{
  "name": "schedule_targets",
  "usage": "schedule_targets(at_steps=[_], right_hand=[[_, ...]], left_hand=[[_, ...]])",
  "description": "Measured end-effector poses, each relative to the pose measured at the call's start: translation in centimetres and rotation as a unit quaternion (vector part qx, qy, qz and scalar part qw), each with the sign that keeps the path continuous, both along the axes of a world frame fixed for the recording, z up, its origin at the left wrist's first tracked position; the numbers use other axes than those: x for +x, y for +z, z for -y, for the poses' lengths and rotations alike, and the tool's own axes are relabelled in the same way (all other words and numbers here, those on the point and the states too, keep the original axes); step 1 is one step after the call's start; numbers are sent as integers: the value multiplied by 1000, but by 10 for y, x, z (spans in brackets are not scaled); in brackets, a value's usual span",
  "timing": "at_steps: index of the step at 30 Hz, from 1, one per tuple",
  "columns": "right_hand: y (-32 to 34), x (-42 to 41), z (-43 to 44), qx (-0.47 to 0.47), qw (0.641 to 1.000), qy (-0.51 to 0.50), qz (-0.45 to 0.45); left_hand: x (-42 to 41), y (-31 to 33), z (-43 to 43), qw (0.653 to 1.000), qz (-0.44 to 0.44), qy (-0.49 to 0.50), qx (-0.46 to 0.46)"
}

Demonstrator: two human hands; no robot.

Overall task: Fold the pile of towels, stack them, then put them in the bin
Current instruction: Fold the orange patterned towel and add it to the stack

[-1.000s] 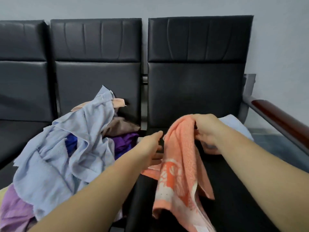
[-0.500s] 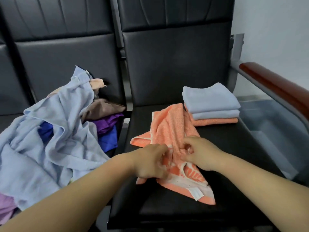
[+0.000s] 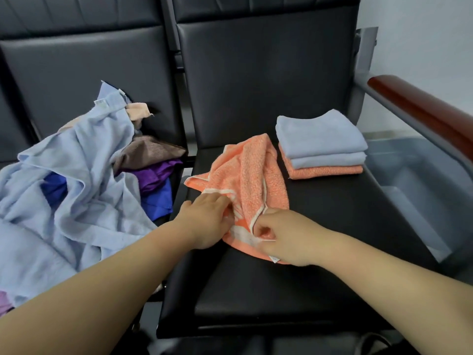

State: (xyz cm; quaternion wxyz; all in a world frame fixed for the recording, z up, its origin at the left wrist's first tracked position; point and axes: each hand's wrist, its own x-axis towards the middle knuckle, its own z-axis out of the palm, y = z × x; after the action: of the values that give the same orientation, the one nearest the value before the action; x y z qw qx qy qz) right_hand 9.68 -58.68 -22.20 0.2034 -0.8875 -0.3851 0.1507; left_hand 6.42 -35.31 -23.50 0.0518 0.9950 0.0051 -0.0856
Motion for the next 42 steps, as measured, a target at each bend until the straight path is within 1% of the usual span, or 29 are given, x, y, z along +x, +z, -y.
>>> schedule_targets(at_steps=[3,6,8,9,10,11,12,13,15,17,18,19,21,22,23,25,26,27,28,29,30,31,34,38,40,42], right_hand=[[-4,5,0,-5,999,-24,22],[-6,11,1,-7,998,-54,38],[-7,13,2,3,996,-77,40],[-8,14,2,8,996,-83,40],[-9,15,2,10,996,-85,39],[-11,15,2,9,996,-83,40],[-11,15,1,12,996,-81,39],[-10,15,1,19,996,-82,34],[-7,18,4,45,993,-106,23],[-1,28,13,65,981,-179,30],[2,34,19,55,973,-221,35],[6,39,25,18,966,-253,42],[12,42,31,-76,955,-276,78],[13,38,29,-84,951,-277,104],[14,31,24,-66,951,-271,136],[17,9,9,20,950,-226,215],[15,-1,3,52,954,-180,233],[12,-9,-2,67,967,-124,214],[7,-14,-6,67,982,-76,158],[0,-18,-9,44,995,-44,80],[-8,-17,-10,11,999,-27,27],[-16,-15,-11,-6,1000,-24,15],[-27,-6,-15,21,995,-67,68],[-24,0,-19,36,993,-85,68],[-20,5,-15,9,992,-98,74],[-11,14,-8,-11,990,-121,75]], left_hand=[[-1,1,-1,998,7,37,48],[-3,4,0,994,31,45,91],[-4,8,3,993,82,12,81],[-4,12,4,994,93,-15,50],[-5,15,5,996,83,-28,-4],[-6,18,6,996,53,-31,-61],[-8,19,6,994,16,-36,-99],[-10,20,6,993,-14,-53,-109],[-12,17,3,992,-54,-84,-72],[-11,16,0,992,-62,-93,-51],[-10,16,0,992,-60,-93,-53],[-10,16,0,993,-55,-91,-59],[-9,14,0,993,-41,-91,-65],[-9,14,-1,993,-33,-93,-66],[-8,13,-1,993,-26,-95,-64],[-8,13,0,993,-19,-95,-63],[-8,13,1,993,-14,-96,-65],[-7,13,1,993,-8,-97,-66],[-7,12,2,993,-4,-96,-67],[-7,12,4,993,-1,-92,-68],[-7,11,5,994,1,-85,-70],[-7,10,6,994,4,-74,-76],[-9,8,8,991,28,-39,-121],[-12,16,14,984,68,-41,-156],[-12,27,14,983,57,-49,-169],[-12,42,11,990,12,-61,-124]])
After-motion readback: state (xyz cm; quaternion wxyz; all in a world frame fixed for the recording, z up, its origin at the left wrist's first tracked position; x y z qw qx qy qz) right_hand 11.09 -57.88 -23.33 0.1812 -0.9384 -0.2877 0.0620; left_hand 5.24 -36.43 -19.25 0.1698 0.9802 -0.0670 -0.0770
